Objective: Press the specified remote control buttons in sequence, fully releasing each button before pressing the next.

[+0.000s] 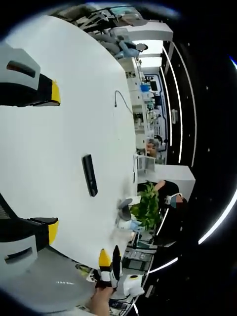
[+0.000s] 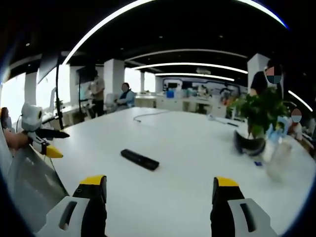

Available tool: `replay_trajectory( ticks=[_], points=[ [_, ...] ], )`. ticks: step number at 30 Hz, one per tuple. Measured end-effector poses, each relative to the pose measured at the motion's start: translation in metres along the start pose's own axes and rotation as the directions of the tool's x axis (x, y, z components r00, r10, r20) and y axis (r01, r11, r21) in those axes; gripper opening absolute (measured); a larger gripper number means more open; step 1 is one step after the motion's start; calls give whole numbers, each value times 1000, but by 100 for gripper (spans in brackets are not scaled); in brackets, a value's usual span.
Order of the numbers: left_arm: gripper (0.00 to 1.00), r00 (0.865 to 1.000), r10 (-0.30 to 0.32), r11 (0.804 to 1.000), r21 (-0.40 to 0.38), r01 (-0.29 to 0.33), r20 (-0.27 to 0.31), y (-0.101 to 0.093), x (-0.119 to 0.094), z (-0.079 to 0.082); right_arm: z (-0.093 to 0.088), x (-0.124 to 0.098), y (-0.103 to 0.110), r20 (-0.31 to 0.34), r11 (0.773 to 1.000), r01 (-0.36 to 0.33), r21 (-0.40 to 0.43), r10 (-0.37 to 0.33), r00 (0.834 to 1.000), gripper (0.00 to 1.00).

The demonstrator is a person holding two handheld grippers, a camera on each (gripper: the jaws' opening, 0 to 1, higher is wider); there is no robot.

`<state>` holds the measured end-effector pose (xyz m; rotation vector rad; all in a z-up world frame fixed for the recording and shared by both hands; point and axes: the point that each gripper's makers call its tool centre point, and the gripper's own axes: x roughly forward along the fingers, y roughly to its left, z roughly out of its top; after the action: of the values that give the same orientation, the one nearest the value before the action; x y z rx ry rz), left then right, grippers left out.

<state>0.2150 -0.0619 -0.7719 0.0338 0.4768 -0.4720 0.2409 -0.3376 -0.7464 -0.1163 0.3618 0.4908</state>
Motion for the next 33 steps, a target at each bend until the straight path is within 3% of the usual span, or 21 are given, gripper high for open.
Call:
replay_trajectory(
  ticks=[3, 7, 11, 17, 26, 33],
  points=[
    [97, 998, -48, 998, -48, 46, -43, -4, 2, -8, 1, 0, 0, 4, 1000, 0, 0, 0, 1000, 87],
    [97, 992, -81, 996, -35, 78, -92, -8, 4, -17, 1, 0, 0, 8, 1000, -3, 5, 3, 1000, 87],
    [96, 975, -136, 989, -87, 123, -177, -15, 6, -32, 0, 0, 3, 7, 1000, -18, 12, 18, 1000, 87],
    [94, 948, -190, 981, -84, 174, -255, -23, 7, -46, -1, 1, 7, 1, 999, -35, 1, 35, 999, 87],
    [84, 932, -218, 976, -67, 207, -290, -22, 16, -41, 3, -1, 7, 25, 999, -33, 18, 32, 999, 86],
    [80, 915, -270, 963, -79, 259, -299, -27, 37, -29, 6, -3, 1, 48, 1000, -8, 30, 7, 999, 86]
  ],
)
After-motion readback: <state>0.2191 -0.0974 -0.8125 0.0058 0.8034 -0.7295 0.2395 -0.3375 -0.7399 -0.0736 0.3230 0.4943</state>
